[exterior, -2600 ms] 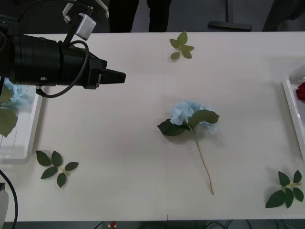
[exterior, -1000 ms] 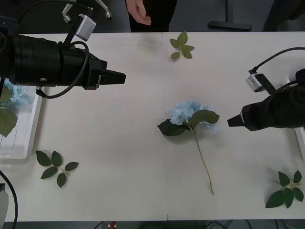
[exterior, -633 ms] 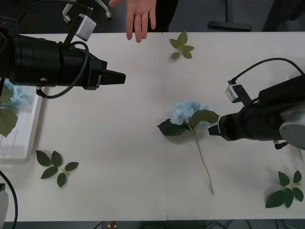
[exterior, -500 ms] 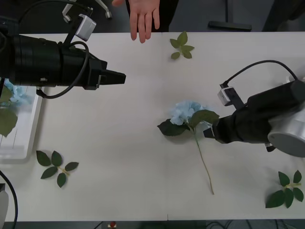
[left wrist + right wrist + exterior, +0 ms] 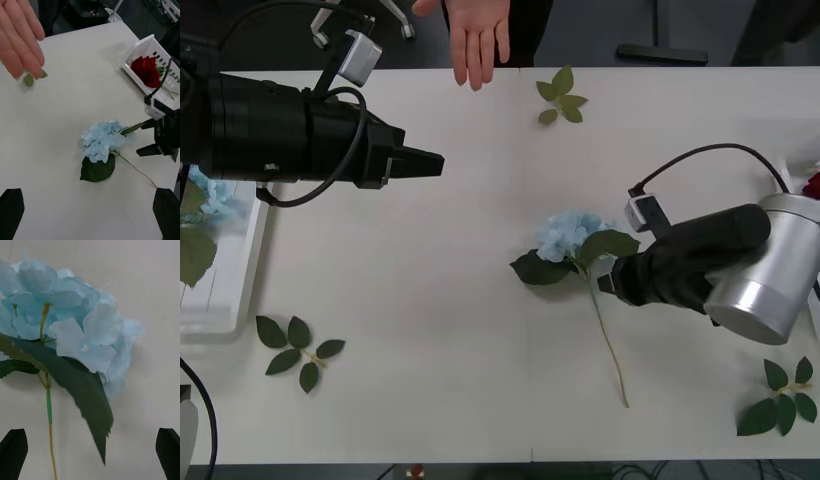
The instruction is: Place the red flowers into the right box and the blue flowers into the left box. If a person shows an open palm, hand one flower to the person first, then continue sorting.
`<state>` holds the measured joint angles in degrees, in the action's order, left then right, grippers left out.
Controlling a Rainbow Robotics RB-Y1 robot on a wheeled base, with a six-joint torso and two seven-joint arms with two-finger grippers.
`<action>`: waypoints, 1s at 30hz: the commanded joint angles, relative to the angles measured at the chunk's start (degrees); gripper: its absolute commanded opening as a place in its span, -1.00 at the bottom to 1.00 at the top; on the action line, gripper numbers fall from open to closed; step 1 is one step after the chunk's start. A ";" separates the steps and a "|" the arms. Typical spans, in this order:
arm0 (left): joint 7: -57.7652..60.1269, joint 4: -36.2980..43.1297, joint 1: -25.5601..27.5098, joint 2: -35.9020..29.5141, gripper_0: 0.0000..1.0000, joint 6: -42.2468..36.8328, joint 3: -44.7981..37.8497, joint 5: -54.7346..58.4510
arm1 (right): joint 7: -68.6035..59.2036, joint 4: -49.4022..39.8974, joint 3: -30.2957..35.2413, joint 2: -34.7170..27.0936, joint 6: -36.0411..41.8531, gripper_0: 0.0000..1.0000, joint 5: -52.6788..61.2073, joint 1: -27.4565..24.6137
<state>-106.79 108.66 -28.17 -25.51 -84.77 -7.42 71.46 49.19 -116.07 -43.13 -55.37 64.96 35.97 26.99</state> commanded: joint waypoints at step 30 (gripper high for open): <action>-0.88 1.73 1.36 -0.33 1.00 -0.13 -0.84 1.75 | -4.02 11.66 -8.46 13.71 -0.45 1.00 -11.71 3.94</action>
<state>-106.79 108.66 -27.80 -25.51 -84.77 -7.42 72.38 48.24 -104.59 -52.85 -42.87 64.84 25.12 30.12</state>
